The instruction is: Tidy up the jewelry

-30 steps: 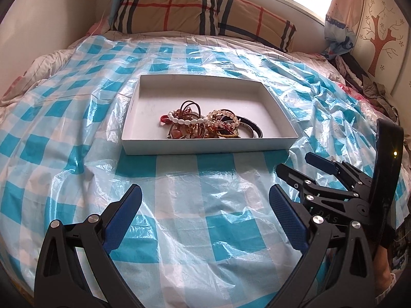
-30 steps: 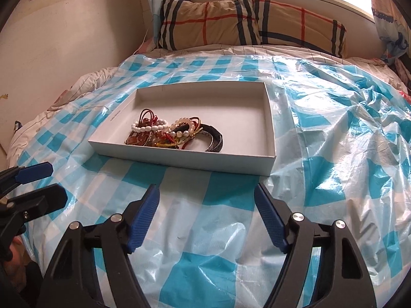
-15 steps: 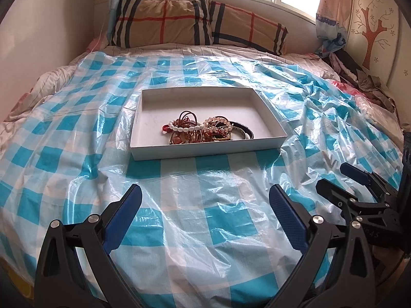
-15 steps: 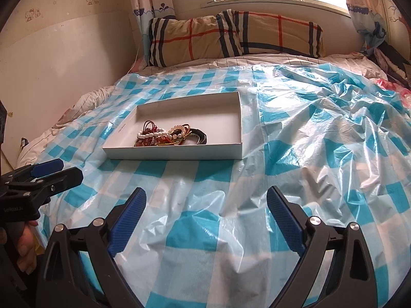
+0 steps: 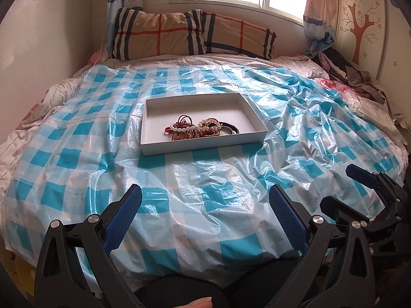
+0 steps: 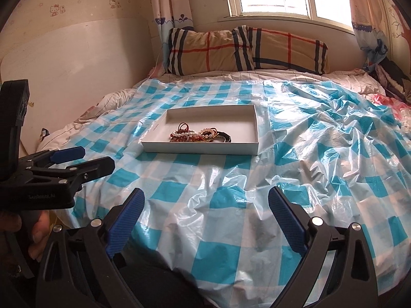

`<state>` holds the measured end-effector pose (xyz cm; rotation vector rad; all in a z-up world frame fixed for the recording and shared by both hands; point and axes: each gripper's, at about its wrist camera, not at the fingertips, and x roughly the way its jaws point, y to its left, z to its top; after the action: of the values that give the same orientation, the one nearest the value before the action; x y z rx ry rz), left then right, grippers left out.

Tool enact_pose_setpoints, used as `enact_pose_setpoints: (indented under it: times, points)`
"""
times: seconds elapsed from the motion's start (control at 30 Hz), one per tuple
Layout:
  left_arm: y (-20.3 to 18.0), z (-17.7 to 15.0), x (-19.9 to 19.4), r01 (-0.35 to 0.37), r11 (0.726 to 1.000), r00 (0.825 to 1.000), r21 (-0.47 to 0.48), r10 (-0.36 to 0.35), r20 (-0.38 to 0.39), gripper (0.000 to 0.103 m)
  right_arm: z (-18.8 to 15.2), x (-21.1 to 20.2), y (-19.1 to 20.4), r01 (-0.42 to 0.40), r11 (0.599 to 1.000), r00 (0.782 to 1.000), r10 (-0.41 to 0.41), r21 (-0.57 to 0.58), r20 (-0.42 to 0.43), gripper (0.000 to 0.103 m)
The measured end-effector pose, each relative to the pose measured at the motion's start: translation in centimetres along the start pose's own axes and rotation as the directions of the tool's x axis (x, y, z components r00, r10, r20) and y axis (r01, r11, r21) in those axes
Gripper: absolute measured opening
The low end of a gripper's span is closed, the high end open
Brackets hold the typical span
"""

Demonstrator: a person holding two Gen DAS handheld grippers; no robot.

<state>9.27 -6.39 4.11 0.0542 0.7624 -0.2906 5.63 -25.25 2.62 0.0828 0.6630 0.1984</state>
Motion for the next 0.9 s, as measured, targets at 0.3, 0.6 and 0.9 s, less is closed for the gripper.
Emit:
enact_pose_setpoints:
  times: [0.3,0.6,0.9]
  points:
    - [-0.5,-1.8,-3.8,-0.009,0.999,1.0,0.032,0.009,0.011,0.095,-1.5,-3.7,2.0,0.018,1.0,1.0,-0.018,-0.015,0.013,0.095]
    - [-0.1,-3.7,-6.4,-0.008,1.0,1.0,0.016,0.009,-0.014,0.095,-2.9,-6.3,3.5,0.042,0.999,0.999,-0.041,-0.014,0.019,0.095]
    - [0.4,-5.2,-8.2,0.011,1.0,1.0,0.01,-0.01,-0.026,0.095,-4.6,-8.4,5.7,0.073,0.997,0.997,-0.073,-0.019,0.022,0.095]
